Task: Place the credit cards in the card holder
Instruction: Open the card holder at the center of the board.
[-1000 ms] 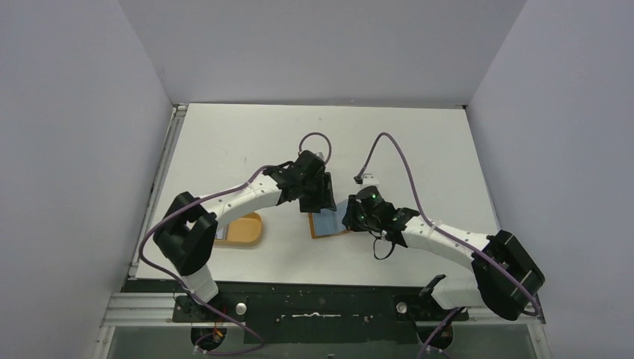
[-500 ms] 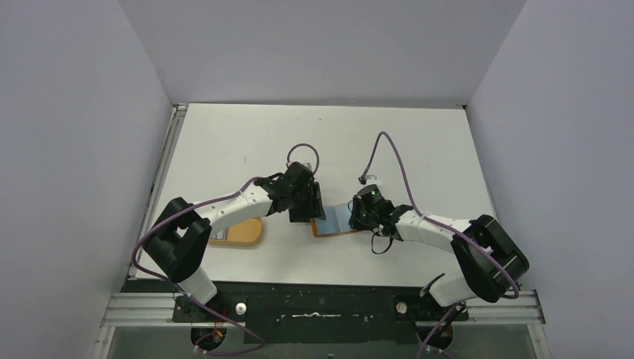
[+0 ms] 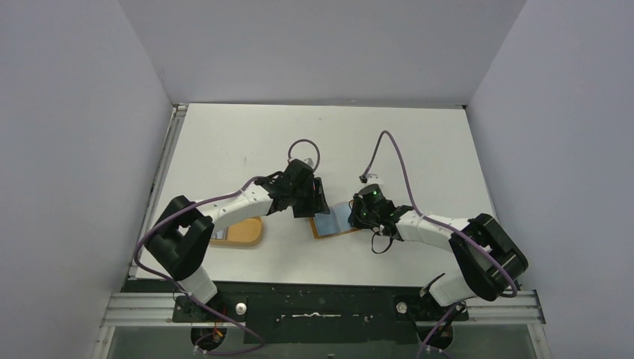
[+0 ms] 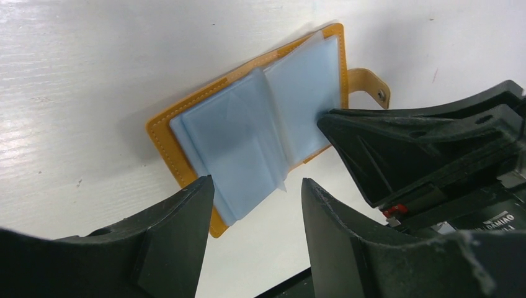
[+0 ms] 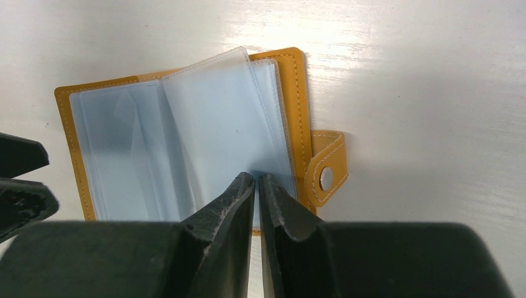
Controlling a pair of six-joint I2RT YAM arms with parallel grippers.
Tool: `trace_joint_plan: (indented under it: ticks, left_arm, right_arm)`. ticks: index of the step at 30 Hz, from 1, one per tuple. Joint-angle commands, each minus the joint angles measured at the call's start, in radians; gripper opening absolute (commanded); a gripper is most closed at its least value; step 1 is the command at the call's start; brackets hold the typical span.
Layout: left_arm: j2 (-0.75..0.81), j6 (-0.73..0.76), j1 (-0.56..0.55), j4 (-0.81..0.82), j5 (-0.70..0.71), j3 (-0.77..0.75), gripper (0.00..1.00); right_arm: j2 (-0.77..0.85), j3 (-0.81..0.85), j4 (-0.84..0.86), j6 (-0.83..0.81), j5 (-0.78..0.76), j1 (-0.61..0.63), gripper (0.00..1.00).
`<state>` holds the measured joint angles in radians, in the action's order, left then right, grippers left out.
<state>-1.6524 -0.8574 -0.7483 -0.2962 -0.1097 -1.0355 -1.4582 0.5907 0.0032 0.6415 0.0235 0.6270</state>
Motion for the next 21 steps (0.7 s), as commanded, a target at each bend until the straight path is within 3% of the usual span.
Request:
trace_joint_plan:
  ticks: [1,21]
  left_arm:
    - [-0.032,-0.007,0.007,0.036,-0.007,-0.022,0.52]
    - [-0.124,-0.033,0.013,0.036,-0.052,-0.038,0.52]
  right_arm:
    - [-0.033,-0.027,-0.012,-0.009,-0.031,-0.014,0.12]
    - [-0.044,-0.022,0.016,-0.009,0.017,-0.027,0.12]
